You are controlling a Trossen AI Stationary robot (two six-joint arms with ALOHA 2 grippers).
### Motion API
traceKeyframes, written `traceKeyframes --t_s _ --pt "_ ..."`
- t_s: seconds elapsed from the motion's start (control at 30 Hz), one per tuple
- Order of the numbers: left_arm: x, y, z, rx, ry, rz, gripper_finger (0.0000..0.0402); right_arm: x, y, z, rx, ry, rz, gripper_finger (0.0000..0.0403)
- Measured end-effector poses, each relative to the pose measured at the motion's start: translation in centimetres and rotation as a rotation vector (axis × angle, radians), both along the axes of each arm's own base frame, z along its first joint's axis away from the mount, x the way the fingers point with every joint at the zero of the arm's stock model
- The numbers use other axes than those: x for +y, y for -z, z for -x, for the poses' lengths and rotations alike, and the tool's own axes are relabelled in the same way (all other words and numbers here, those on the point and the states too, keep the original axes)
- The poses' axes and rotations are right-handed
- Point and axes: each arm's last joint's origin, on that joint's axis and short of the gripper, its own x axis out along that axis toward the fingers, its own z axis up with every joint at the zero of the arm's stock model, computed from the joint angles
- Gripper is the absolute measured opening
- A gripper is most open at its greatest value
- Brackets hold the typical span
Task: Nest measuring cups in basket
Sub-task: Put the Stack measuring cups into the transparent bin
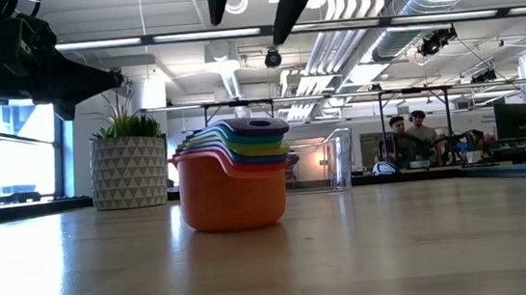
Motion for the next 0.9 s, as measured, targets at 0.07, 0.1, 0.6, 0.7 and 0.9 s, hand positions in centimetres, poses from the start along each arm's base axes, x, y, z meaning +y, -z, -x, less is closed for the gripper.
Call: traceKeyframes --t_s 0.07,0.1,0.6,0.7,0.9 --pt "0.0 0.0 0.0 0.000 0.000 0.000 0.0044 0.5 0.8 -0.3 0.005 0.021 -0.007 0.0235" --pt "0.0 0.0 0.0 0.000 0.000 0.000 0.0044 0.7 1.1 -0.4 0.006 0.030 -0.010 0.0244" --pt "0.0 0.0 0.0 0.000 0.000 0.000 0.0044 1.9 5.1 -1.9 0.046 0.152 -0.069 0.0294" --pt "0.0 0.0 0.0 0.000 0.000 0.000 0.0044 2.1 6.1 -2.1 0.069 0.166 -0.078 0.0294" --pt "0.0 0.0 0.0 0.000 0.000 0.000 0.0044 2.4 7.9 -2.6 0.089 0.189 -0.078 0.0294"
